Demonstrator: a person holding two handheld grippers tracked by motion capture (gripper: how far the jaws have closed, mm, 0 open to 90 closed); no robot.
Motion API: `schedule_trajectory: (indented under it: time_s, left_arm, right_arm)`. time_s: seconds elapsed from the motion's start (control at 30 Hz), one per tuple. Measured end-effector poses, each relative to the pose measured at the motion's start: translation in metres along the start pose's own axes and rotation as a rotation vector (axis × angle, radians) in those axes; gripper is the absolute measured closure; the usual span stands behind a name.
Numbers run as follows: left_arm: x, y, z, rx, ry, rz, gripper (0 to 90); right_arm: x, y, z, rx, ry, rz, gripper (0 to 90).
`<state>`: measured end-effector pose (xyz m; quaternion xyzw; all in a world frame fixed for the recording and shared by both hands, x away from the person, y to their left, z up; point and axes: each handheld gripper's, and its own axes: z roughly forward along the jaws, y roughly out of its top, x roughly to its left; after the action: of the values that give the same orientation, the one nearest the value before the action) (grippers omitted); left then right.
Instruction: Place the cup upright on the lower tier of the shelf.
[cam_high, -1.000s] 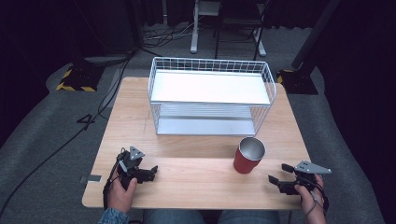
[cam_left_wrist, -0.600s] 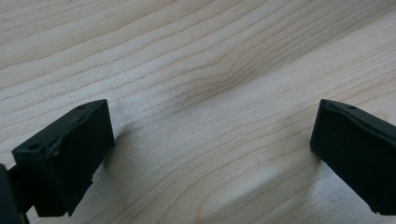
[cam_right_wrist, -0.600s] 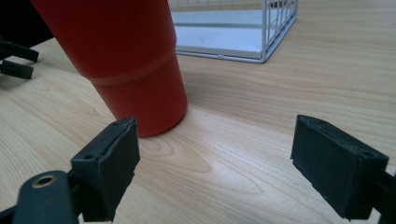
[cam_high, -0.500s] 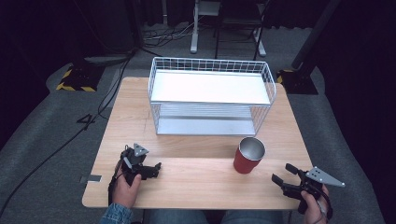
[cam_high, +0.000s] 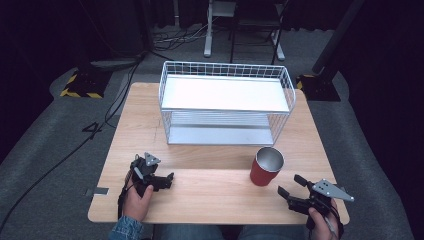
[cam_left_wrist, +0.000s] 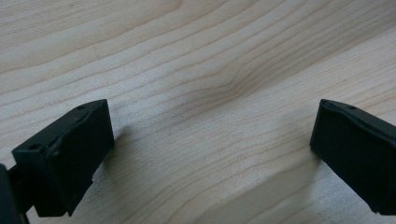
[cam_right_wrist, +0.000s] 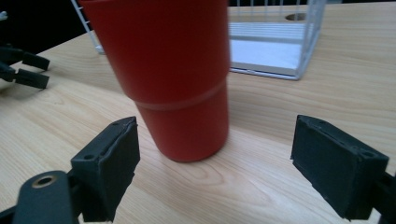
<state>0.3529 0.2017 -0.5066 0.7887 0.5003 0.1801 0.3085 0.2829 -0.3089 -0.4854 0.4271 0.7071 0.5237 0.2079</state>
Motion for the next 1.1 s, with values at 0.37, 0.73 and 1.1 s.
schedule_trajectory:
  time_s: [0.37, 0.73, 1.1]
  left_arm:
    - [0.0, 0.0, 0.0, 0.0, 0.0, 0.0, 0.0]
    - [0.0, 0.0, 0.0, 0.0, 0.001, 0.0, 0.0]
    - [0.0, 0.0, 0.0, -0.002, -0.002, 0.0, 0.0]
  right_arm:
    - [0.011, 0.006, 0.022, 0.035, 0.022, -0.035, 15.9]
    - [0.018, 0.011, 0.046, 0.06, 0.034, -0.057, 15.9]
    - [0.022, 0.009, 0.068, 0.073, 0.005, -0.101, 15.8]
